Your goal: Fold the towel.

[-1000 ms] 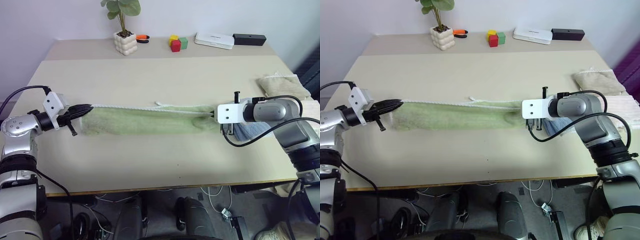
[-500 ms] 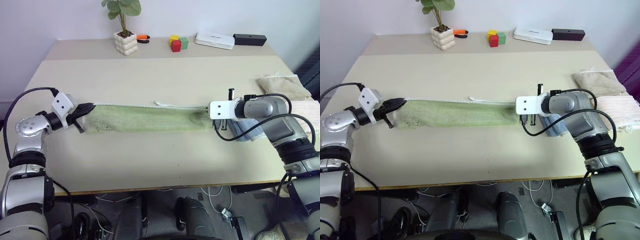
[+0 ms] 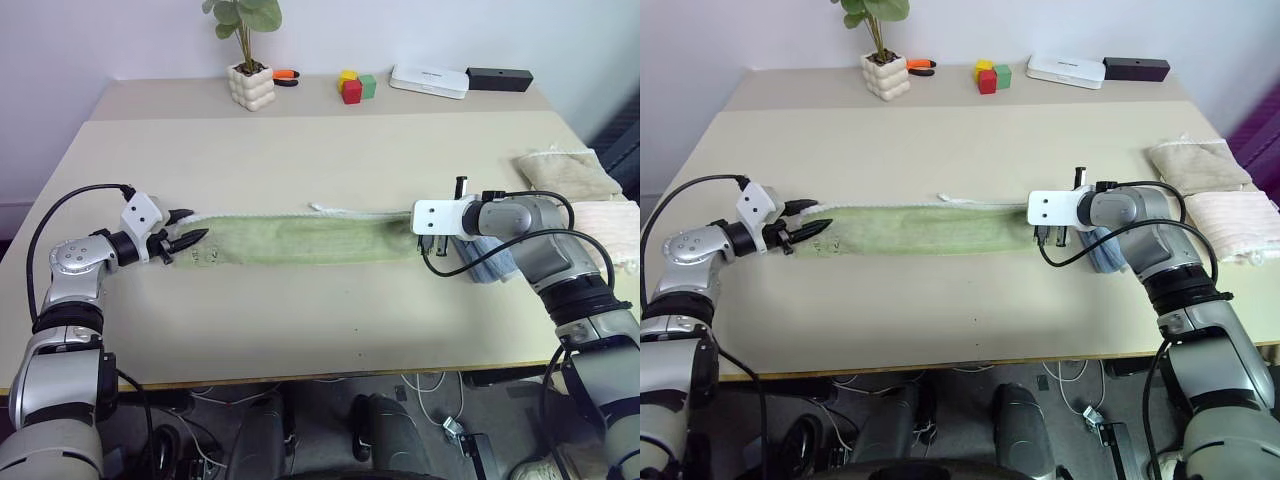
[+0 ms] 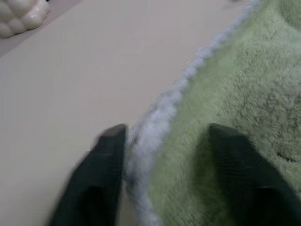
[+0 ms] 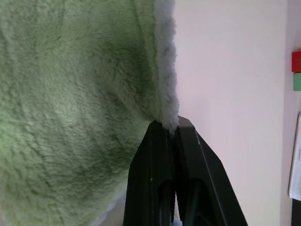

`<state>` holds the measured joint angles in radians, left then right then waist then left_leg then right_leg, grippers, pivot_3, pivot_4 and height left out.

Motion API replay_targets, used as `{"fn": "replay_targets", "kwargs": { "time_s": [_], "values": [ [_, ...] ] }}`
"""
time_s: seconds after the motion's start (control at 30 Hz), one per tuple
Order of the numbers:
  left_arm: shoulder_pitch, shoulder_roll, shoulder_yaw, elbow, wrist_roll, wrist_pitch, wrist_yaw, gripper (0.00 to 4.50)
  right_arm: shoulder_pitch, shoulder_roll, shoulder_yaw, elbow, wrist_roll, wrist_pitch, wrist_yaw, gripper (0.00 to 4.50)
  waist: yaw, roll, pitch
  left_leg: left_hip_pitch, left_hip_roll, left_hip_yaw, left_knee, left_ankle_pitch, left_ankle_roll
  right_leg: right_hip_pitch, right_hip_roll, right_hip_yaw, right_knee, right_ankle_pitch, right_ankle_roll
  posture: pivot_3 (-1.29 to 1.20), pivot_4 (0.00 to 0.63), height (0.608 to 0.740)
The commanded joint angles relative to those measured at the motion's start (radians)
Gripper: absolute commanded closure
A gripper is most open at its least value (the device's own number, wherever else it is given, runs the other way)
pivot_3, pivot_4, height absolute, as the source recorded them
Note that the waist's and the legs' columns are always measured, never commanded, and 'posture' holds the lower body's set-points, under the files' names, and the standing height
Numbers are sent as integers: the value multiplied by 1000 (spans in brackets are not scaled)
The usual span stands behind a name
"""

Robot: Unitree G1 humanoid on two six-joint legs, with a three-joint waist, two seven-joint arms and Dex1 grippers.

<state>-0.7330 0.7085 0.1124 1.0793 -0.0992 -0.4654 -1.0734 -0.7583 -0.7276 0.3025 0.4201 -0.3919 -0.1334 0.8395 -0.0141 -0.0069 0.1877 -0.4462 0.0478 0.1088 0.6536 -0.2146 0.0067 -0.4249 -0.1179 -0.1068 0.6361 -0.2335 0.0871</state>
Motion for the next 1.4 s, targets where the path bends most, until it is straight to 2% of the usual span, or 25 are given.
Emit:
{"fn": "replay_targets", "kwargs": {
  "time_s": [0.03, 0.27, 0.43, 0.53, 0.67, 0.77, 0.87, 1.0, 1.13, 1.23, 1.4],
  "values": [
    [-33, 10, 23, -6, -13, -19, 23, 0, -33, 4, -24, -8, 11, 12, -10, 3577, 2, 0, 0, 0, 0, 0, 0, 0, 0, 0, 0, 0, 0, 0, 0, 0, 150, 740],
    [-49, 16, 56, -24, -52, 18, 0, 0, -35, 6, -36, -9, 11, 42, -36, 32, 1, 0, 0, 0, 0, 0, 0, 0, 0, 0, 0, 0, 0, 0, 0, 0, 150, 740],
    [-44, 20, 91, -59, -92, 50, 10, 0, -37, 12, -65, -9, 30, 62, -75, 32, 0, 0, 0, 0, 0, 0, 0, 0, 0, 0, 0, 0, 0, 0, 0, 0, 150, 740],
    [-33, 30, 100, -106, -93, 74, 42, 0, -23, 17, -140, -23, 90, 93, -127, 32, 2, 0, 0, 0, 0, 0, 0, 0, 0, 0, 0, 0, 0, 0, 0, 0, 150, 740],
    [-7, 5, 157, -306, -190, 266, 105, 0, 49, 86, -328, -176, 322, 262, -138, 32, 3, -1, 0, 0, 0, -1, 0, 0, 0, 0, 0, 0, 0, 0, 0, 0, 150, 740],
    [43, -31, 177, -502, -269, 430, 150, 831, 101, 169, -427, -338, 503, 463, -137, 828, 1, -1, 0, 0, 0, -2, 0, 0, 0, 1, 0, 0, 1, 0, 0, 0, 150, 740],
    [82, -89, 159, -675, -290, 518, 228, 2373, 134, 295, -468, -490, 648, 648, -206, 2325, 1, 0, 0, 1, 0, -2, 0, 0, 0, 1, 0, 0, 3, 0, 0, 0, 150, 740],
    [83, -229, 132, -837, -325, 636, 369, 4485, 224, 478, -402, -615, 701, 756, -322, 4467, 6, -1, 0, 1, 0, -4, 1, -1, 2, 1, 1, 0, 6, 0, 0, 0, 150, 740],
    [128, -323, 96, -906, -319, 680, 430, 4485, 263, 554, -352, -575, 656, 746, -418, 4467, 4, -1, 0, -1, -1, -4, 6, -2, 3, 1, 0, 0, 8, 0, 0, 0, 150, 740],
    [184, -396, 67, -864, -293, 681, 479, 4485, 282, 584, -319, -474, 590, 692, -503, 4467, 2, -1, 0, 0, 0, -4, 7, -2, 4, 1, 0, 1, 9, -1, 0, 0, 150, 740],
    [238, -412, 47, -784, -233, 650, 512, 4485, 294, 575, -368, -362, 551, 622, -593, 4467, 3, -1, 0, -1, 0, -4, 7, -2, 4, 0, 0, 1, 9, -1, 0, 0, 150, 740]
  ]
}}
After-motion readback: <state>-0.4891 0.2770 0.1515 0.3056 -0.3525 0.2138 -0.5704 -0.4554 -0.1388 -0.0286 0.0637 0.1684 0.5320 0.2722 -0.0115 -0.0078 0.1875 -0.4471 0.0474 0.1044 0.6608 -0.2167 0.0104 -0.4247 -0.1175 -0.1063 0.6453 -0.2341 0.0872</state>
